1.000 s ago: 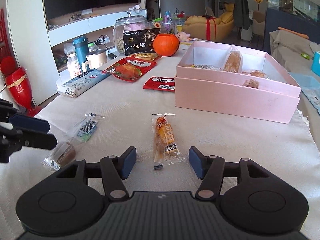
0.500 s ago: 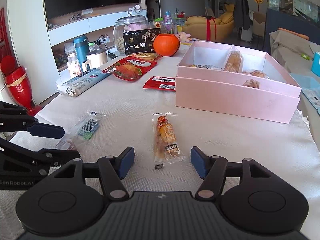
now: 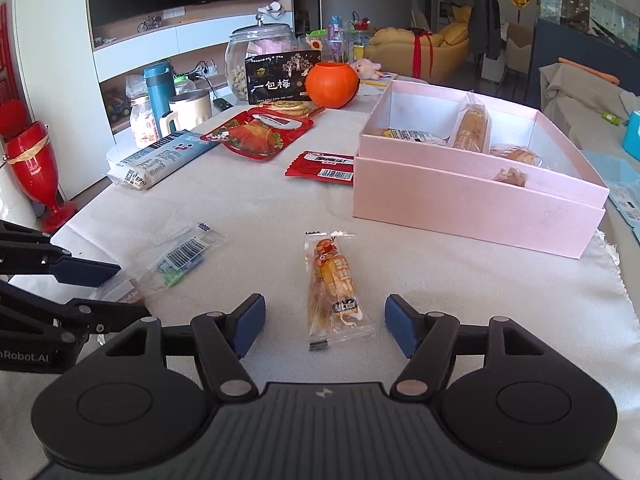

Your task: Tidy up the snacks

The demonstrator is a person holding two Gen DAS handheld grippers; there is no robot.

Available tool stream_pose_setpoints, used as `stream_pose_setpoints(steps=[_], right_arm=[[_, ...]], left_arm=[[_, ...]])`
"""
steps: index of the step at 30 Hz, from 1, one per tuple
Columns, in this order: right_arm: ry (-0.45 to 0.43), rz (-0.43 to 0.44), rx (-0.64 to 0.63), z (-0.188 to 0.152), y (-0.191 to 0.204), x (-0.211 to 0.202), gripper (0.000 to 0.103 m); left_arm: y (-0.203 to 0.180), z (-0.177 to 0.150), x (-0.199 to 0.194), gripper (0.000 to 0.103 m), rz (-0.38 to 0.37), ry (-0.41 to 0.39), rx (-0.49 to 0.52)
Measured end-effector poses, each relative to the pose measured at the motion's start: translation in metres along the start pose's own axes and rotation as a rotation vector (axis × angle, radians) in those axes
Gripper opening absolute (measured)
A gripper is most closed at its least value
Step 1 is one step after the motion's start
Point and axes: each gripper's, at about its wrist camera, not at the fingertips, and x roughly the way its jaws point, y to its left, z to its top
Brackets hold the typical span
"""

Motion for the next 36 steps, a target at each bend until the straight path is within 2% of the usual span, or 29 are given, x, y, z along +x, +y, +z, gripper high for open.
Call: stream_pose_setpoints(steps=[1,3,5,6,8,13,15,19,23,25,28,30,32,33,36], right_arm=[[0.003,-0.003,-0.002,0.003,0.001,0.001,0.063],[0.009,-0.003,-0.009,0.008,0.002,0.003,0.050],[0.011,0.001,-0.023,0.015,0.003,0.004,0.045],[0.013,0.001,-0.030,0.018,0.004,0.005,0.034],[0.033,-0.005,-0.036,0.023,0.004,0.004,0.019],[0.026,-0.056,-0.043,0.021,-0.003,-0.021,0.019],[0.016,-0.077,-0.014,0.019,-0.013,-0.030,0.019],[-0.015,-0.133,0.050,0.019,-0.036,-0.044,0.019],[-0.066,-0.168,0.116,0.018,-0.056,-0.063,0.019],[-0.088,-0.181,0.138,0.016,-0.066,-0.071,0.019],[-0.096,-0.191,0.163,0.014,-0.078,-0.075,0.019],[-0.091,-0.194,0.177,0.013,-0.084,-0.073,0.019],[-0.083,-0.199,0.184,0.012,-0.086,-0.070,0.019],[-0.079,-0.201,0.184,0.010,-0.087,-0.069,0.019],[-0.070,-0.212,0.180,0.004,-0.088,-0.068,0.019]], left_arm=[[0.000,0.000,-0.001,0.048,-0.001,0.005,0.005],[-0.001,0.000,-0.001,0.048,-0.003,0.017,0.016],[0.000,0.001,-0.001,0.048,-0.009,0.022,0.024],[0.001,0.001,-0.001,0.048,-0.010,0.020,0.026],[0.000,-0.003,-0.002,0.048,-0.008,0.004,0.025],[-0.003,-0.009,-0.003,0.048,0.012,-0.032,0.019],[-0.004,-0.006,-0.003,0.044,0.023,-0.033,0.004],[-0.007,0.008,-0.001,0.042,-0.036,-0.045,-0.015],[-0.012,0.051,-0.016,0.042,-0.104,-0.144,-0.028],[-0.014,0.084,-0.025,0.007,-0.135,-0.222,-0.049],[-0.023,0.136,-0.029,0.011,-0.172,-0.353,-0.061],[-0.028,0.168,-0.019,0.013,-0.246,-0.426,-0.084],[-0.029,0.190,0.000,0.018,-0.328,-0.408,-0.113],[-0.029,0.196,0.011,0.019,-0.337,-0.375,-0.122],[-0.035,0.187,0.033,0.021,-0.211,-0.280,-0.081]])
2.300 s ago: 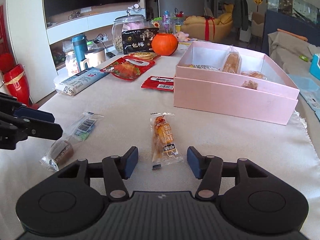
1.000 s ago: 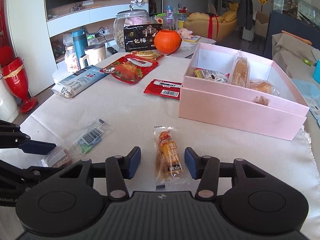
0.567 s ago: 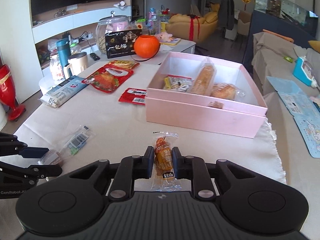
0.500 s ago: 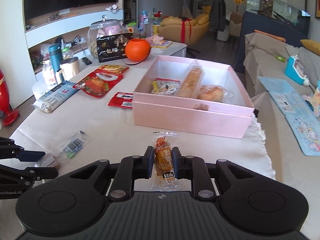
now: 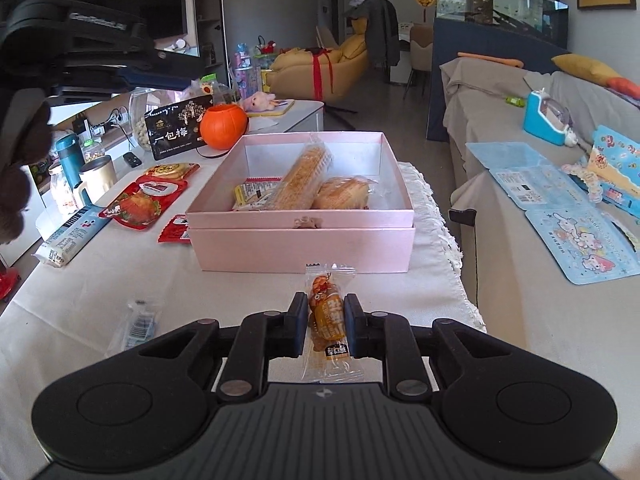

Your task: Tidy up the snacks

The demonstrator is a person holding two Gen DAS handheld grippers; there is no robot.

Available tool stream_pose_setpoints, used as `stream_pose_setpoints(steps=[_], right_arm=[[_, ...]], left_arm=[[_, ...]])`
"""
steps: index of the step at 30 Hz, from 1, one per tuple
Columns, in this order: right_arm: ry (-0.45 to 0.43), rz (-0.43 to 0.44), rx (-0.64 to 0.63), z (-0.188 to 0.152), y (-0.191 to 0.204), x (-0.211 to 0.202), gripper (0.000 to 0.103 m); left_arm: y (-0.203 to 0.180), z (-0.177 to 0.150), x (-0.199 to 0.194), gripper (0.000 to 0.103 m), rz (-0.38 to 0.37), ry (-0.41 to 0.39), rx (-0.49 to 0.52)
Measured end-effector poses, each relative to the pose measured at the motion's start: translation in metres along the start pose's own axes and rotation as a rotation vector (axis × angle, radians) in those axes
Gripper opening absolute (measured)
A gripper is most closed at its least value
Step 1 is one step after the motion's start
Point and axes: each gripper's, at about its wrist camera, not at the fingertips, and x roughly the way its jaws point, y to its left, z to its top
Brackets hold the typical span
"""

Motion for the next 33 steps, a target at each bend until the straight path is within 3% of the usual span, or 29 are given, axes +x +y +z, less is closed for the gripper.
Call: stream_pose_setpoints(steps=[8,10,11,12,16,20,25,28,32,33], right_arm=[[0.062,0.056,-0.005,-0.014,0.010,0.020,0.019],[0.078,0.068,-0.027,-0.022,0.020,0.026,0.019],[0.087,0.068,-0.033,-0.026,0.024,0.028,0.022],[0.097,0.057,-0.040,-0.031,0.028,0.032,0.032],[0.068,0.027,-0.074,-0.040,0.035,0.031,0.040],[0.064,-0.005,-0.043,-0.040,0.026,0.033,0.067],[0.054,-0.005,-0.023,-0.042,0.021,0.033,0.070],[0.053,-0.008,-0.021,-0.043,0.021,0.033,0.071],[0.050,-0.008,-0.018,-0.043,0.020,0.033,0.072],[0.049,-0.007,-0.017,-0.043,0.020,0.033,0.072]], left_arm=[[-0.004,-0.091,-0.035,0.021,0.170,0.219,0.056],[-0.010,-0.114,-0.050,0.021,0.169,0.249,0.091],[-0.016,-0.122,-0.053,0.022,0.162,0.261,0.116],[-0.025,-0.133,-0.055,0.023,0.156,0.273,0.150],[-0.047,-0.158,-0.055,0.026,0.179,0.264,0.280],[-0.047,-0.157,-0.052,0.028,0.217,0.250,0.312],[-0.032,-0.152,-0.052,0.029,0.292,0.228,0.348],[-0.010,-0.147,-0.058,0.027,0.341,0.219,0.265],[0.025,-0.141,-0.080,0.027,0.175,0.248,-0.060],[0.028,-0.142,-0.083,0.027,0.161,0.256,-0.100]])
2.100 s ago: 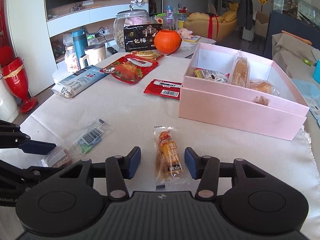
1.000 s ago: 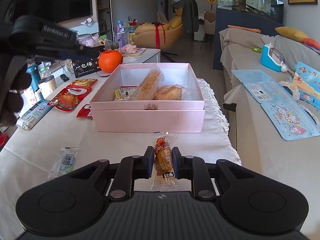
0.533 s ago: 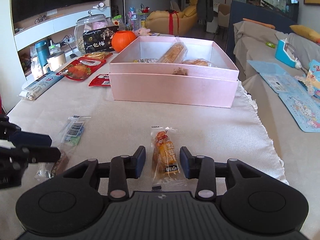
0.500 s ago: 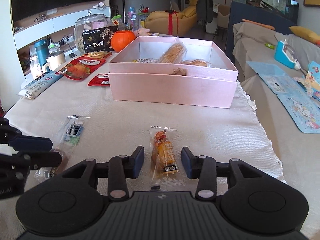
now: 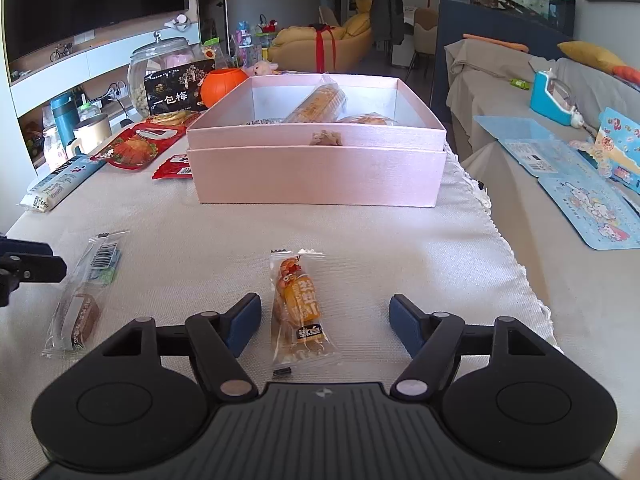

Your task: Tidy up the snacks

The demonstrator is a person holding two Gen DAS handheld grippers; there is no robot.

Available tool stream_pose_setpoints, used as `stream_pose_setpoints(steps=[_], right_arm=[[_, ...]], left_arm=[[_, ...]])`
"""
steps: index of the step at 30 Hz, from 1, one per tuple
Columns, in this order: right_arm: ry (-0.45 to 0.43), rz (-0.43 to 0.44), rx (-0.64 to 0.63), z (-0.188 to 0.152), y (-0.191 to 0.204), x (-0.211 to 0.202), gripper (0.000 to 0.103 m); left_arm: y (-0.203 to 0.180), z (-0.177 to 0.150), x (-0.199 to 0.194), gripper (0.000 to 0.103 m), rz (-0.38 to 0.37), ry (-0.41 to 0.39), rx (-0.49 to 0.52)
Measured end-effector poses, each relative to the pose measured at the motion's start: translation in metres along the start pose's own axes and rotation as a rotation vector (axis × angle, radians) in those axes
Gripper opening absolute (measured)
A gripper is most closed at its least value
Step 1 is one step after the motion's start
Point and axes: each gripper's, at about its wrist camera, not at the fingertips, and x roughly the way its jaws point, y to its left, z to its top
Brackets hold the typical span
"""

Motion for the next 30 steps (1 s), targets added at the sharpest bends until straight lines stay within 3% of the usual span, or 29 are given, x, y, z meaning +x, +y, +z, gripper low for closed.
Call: stream_pose_setpoints(steps=[6,10,14,20,22,24,27,30], right_arm=[[-0.001,0.002,0.002,0.000,0.000,0.000,0.072],[-0.001,0.001,0.002,0.000,0.000,0.000,0.072],[-0.001,0.002,0.002,-0.001,0.000,0.000,0.072],[0.001,0.000,-0.007,0.000,0.001,0.000,0.072],[-0.004,0.016,-0.034,0.001,0.004,-0.002,0.060],[0.000,0.024,-0.083,0.003,0.009,-0.007,0.021],[-0.008,0.038,-0.086,0.010,0.009,-0.016,0.021],[-0.065,0.085,-0.021,0.033,-0.002,-0.037,0.021]], left_arm=[[-0.012,-0.001,0.018,0.031,-0.064,0.054,-0.045],[-0.046,0.001,0.034,0.043,-0.046,0.046,0.096],[-0.073,-0.008,0.039,0.046,0.027,0.029,0.297],[-0.056,-0.004,0.037,0.044,-0.032,0.033,0.242],[-0.059,-0.007,0.035,0.042,-0.022,0.024,0.283],[-0.062,-0.011,0.033,0.041,-0.018,0.009,0.315],[-0.062,-0.007,0.024,0.041,-0.050,-0.021,0.320],[-0.054,0.026,0.003,0.041,-0.147,-0.093,0.238]])
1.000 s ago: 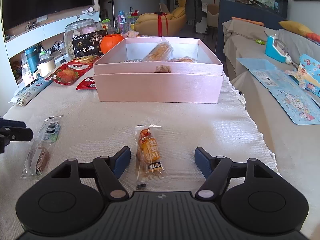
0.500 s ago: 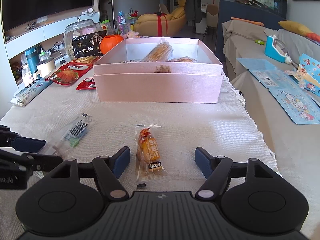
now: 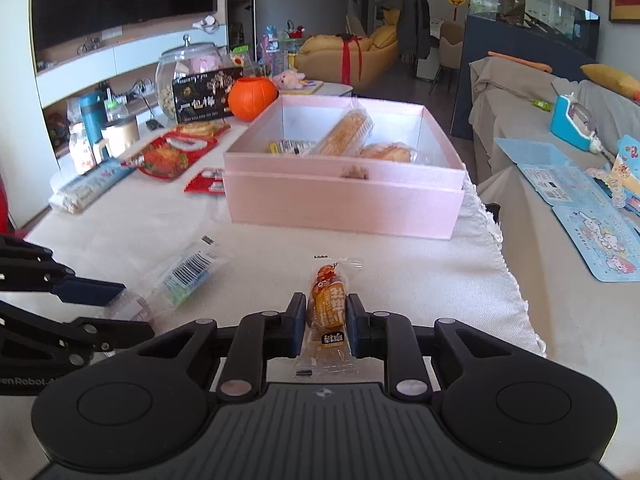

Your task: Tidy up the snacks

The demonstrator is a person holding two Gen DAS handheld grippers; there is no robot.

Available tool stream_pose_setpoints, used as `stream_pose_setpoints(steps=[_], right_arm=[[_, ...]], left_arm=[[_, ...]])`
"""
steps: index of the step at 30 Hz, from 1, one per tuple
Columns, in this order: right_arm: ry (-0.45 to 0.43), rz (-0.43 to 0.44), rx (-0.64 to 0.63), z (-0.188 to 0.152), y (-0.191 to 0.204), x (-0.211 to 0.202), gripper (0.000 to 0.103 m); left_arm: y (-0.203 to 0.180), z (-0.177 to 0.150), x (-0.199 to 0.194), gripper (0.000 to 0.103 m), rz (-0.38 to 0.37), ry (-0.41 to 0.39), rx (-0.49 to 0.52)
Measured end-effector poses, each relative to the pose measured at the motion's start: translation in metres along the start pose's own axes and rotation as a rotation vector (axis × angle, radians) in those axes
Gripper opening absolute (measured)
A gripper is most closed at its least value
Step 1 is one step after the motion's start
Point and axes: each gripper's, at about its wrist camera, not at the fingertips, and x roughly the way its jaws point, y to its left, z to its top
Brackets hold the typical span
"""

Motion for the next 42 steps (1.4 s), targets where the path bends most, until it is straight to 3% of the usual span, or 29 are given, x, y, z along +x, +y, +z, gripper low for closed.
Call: stream_pose_setpoints(steps=[2,6,8,10,11,12,15,17,20,21,22,25,28,30,35,38,40,42], right_arm=[[-0.073,0.027,0.028,0.029,-0.008,-0.017,0.021],[-0.207,0.028,0.011,0.117,-0.024,-0.040,0.021],[-0.218,-0.017,-0.034,0.152,-0.026,-0.032,0.023],[-0.174,-0.023,-0.050,0.177,-0.033,-0.013,0.037],[-0.151,-0.029,-0.033,0.182,-0.039,-0.003,0.057],[-0.135,-0.048,-0.001,0.184,-0.045,0.007,0.063],[-0.093,-0.044,0.062,0.167,-0.062,0.023,0.063],[-0.060,-0.031,0.082,0.151,-0.070,0.032,0.063],[-0.005,-0.061,0.090,0.132,-0.074,0.047,0.063],[0.003,-0.057,0.095,0.127,-0.074,0.050,0.063],[0.009,-0.041,0.103,0.119,-0.071,0.051,0.063],[0.022,0.005,0.113,0.107,-0.061,0.051,0.063],[0.040,0.048,0.082,0.099,-0.045,0.050,0.063],[0.052,0.085,0.040,0.094,-0.030,0.047,0.063],[0.094,0.171,-0.054,0.080,0.013,0.042,0.063],[0.117,0.213,-0.099,0.072,0.040,0.047,0.063],[0.128,0.234,-0.118,0.065,0.058,0.054,0.063],[0.144,0.251,-0.114,0.059,0.074,0.066,0.063]], left_arm=[[0.008,0.036,-0.015,0.041,-0.046,-0.089,-0.032],[0.011,0.130,-0.029,0.042,-0.068,-0.274,-0.023],[0.021,0.165,-0.007,0.042,-0.115,-0.255,-0.077],[0.038,0.182,0.034,0.042,-0.182,-0.170,-0.144],[0.045,0.181,0.054,0.041,-0.187,-0.137,-0.174],[0.050,0.176,0.070,0.041,-0.171,-0.114,-0.185],[0.063,0.157,0.093,0.041,-0.182,-0.078,-0.179],[0.078,0.150,0.095,0.041,-0.174,-0.100,-0.211],[0.103,0.143,0.095,0.041,-0.010,-0.154,-0.186],[0.112,0.139,0.100,0.041,0.047,-0.133,-0.167],[0.118,0.135,0.108,0.041,0.057,-0.100,-0.153],[0.125,0.118,0.135,0.041,-0.009,0.023,-0.076],[0.121,0.096,0.145,0.040,0.008,0.084,0.001],[0.120,0.085,0.141,0.039,0.013,0.087,0.015],[0.109,0.056,0.106,0.038,-0.062,0.112,0.072],[0.116,0.042,0.085,0.038,-0.118,0.131,0.023],[0.132,0.041,0.072,0.038,-0.092,0.097,-0.056],[0.151,0.048,0.059,0.038,0.008,0.021,-0.111]])
